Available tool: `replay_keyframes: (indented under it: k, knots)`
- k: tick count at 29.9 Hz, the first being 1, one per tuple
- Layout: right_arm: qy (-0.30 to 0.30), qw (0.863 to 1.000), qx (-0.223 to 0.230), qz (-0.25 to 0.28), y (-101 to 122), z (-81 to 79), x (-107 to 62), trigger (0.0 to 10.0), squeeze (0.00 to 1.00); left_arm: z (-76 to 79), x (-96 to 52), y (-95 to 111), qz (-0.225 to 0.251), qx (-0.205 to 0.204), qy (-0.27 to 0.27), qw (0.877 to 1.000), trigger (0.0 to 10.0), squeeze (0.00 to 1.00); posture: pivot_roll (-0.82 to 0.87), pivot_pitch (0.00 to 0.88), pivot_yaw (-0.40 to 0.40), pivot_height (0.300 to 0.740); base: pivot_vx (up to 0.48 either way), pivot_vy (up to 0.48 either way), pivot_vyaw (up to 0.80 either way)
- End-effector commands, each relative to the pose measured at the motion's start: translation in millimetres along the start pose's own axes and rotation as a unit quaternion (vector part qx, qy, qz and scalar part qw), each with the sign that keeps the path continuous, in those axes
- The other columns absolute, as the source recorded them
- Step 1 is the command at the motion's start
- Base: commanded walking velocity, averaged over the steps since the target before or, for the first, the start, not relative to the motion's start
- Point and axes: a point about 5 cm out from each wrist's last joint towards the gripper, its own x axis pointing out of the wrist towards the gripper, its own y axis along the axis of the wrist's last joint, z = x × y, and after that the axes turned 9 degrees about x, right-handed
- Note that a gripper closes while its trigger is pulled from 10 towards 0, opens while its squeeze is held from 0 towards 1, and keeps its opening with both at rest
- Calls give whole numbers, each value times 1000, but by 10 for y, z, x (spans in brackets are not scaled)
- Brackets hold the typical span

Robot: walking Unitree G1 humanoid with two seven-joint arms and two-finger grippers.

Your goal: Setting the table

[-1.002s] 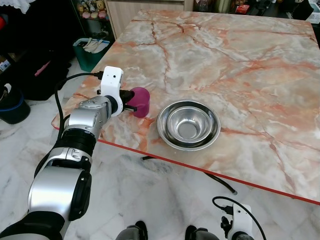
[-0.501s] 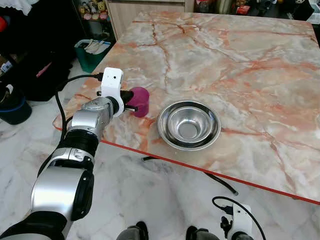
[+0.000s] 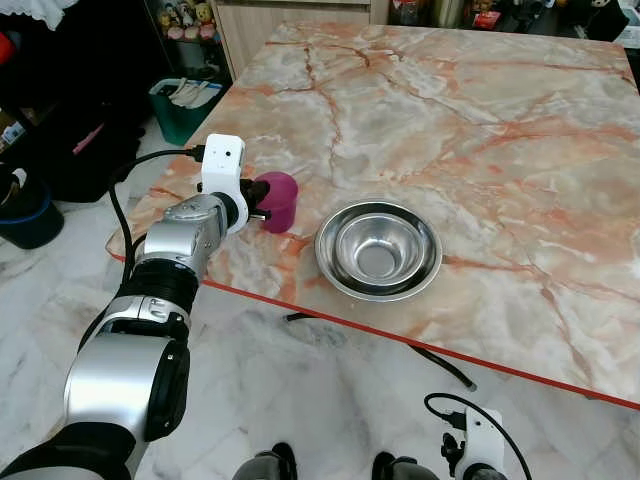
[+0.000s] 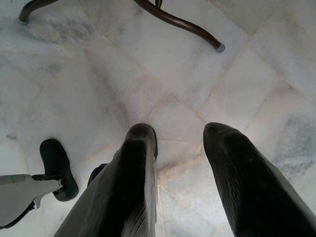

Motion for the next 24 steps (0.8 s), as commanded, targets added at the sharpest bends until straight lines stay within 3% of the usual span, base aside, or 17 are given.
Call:
replay_keyframes:
  k: [1, 8, 9, 21, 22, 24]
  knots:
    - [-3, 1000, 6, -11, -90, 1, -21, 10000, 0, 0, 8, 27, 1, -3, -2, 1000, 10000, 1000, -43, 174, 93, 740, 0, 0, 0]
    - [-3, 1000, 7, -11, -90, 0, -21, 10000, 0, 3, 8, 24, 1, -3, -2, 1000, 10000, 1000, -44, 174, 92, 740, 0, 0, 0]
    - [-3, 1000, 7, -11, -90, 0, -21, 10000, 0, -5, 5, 37, 4, -2, 1, 1000, 10000, 0, -42, 174, 91, 740, 0, 0, 0]
    - [-2, 1000, 5, -12, -87, 2, -20, 10000, 0, -78, -26, 178, 38, 10, 13, 999, 10000, 0, -37, 175, 89, 740, 0, 0, 0]
    - [-2, 1000, 5, -11, -86, 2, -20, 10000, 0, -123, -60, 296, 60, 20, 21, 998, 10000, 0, -37, 175, 89, 740, 0, 0, 0]
    - [-2, 1000, 5, -11, -86, 2, -20, 10000, 0, -144, -74, 339, 68, 24, 25, 997, 10000, 0, -37, 175, 89, 740, 0, 0, 0]
